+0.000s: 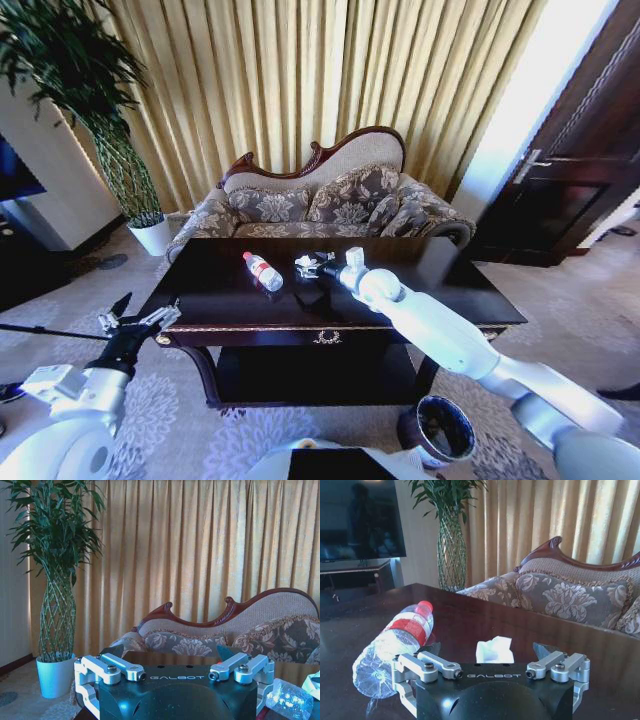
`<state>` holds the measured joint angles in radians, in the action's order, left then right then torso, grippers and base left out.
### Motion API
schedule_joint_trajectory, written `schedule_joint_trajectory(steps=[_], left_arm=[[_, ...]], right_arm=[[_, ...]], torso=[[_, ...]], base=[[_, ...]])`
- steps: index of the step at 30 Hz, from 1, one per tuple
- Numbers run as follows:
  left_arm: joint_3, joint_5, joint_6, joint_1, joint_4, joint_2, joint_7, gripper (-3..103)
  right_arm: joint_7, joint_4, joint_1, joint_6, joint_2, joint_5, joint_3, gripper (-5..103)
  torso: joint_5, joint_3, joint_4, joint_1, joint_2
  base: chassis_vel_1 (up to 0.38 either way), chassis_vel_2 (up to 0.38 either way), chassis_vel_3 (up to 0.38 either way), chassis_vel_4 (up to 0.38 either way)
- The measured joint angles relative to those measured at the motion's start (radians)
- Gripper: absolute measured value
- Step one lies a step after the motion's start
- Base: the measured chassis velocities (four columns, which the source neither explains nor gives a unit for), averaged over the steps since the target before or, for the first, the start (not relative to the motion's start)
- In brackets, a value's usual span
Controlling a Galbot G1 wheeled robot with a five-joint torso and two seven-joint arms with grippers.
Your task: Move to the front of the table and place the trash on the table into the trash bin.
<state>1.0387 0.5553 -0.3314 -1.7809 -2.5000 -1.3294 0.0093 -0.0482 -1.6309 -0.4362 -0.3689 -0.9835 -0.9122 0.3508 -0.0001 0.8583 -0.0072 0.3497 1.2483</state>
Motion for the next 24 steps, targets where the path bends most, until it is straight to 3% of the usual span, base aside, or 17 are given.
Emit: schedule_joint_trajectory(steps=[8,10,13,15,18,22,24], left_arm=[[-0.005,-0.001,0.001,0.003,0.0,-0.005,0.0,100],[-0.005,-0.001,0.001,0.003,0.0,-0.005,0.0,100],[-0.009,-0.001,0.002,0.007,0.0,-0.006,0.0,100],[-0.01,-0.001,0.002,0.008,0.0,-0.006,0.0,100],[-0.013,-0.001,0.002,0.009,0.0,-0.005,0.0,100],[-0.013,-0.001,0.002,0.009,0.0,-0.003,0.0,100],[-0.016,-0.002,0.002,0.011,0.0,-0.001,-0.001,100]], right_arm=[[0.003,0.04,0.0,0.024,-0.023,0.03,0.019,101],[0.003,0.041,0.0,0.026,-0.023,0.032,0.021,97],[0.002,0.041,0.0,0.029,-0.022,0.04,0.026,81],[0.001,0.041,-0.001,0.029,-0.022,0.042,0.027,81],[-0.001,0.036,-0.007,0.029,-0.018,0.051,0.029,65],[-0.002,0.035,-0.01,0.029,-0.017,0.058,0.027,54],[-0.004,0.032,-0.012,0.029,-0.016,0.059,0.022,42]], torso=[[-0.0001,0.0,-0.0003,0.0,0.0],[0.0,0.0,-0.0003,0.0,0.0],[-0.0001,0.0,-0.0003,0.0,0.0],[-0.0001,0.0,-0.0003,0.0,0.0],[0.0,0.0,-0.0004,0.0,0.0],[0.0,0.0,-0.0003,0.0,0.0],[0.0,0.0,-0.0003,0.0,0.0]], base=[[0.0,0.0,0.0,0.0],[0.0,0.0,0.0,0.0],[0.0,0.0,0.0,0.0],[0.0,0.0,0.0,0.0],[0.0,0.0,0.0,0.0],[0.0,0.0,0.0,0.0],[0.0,0.0,0.0,0.0]])
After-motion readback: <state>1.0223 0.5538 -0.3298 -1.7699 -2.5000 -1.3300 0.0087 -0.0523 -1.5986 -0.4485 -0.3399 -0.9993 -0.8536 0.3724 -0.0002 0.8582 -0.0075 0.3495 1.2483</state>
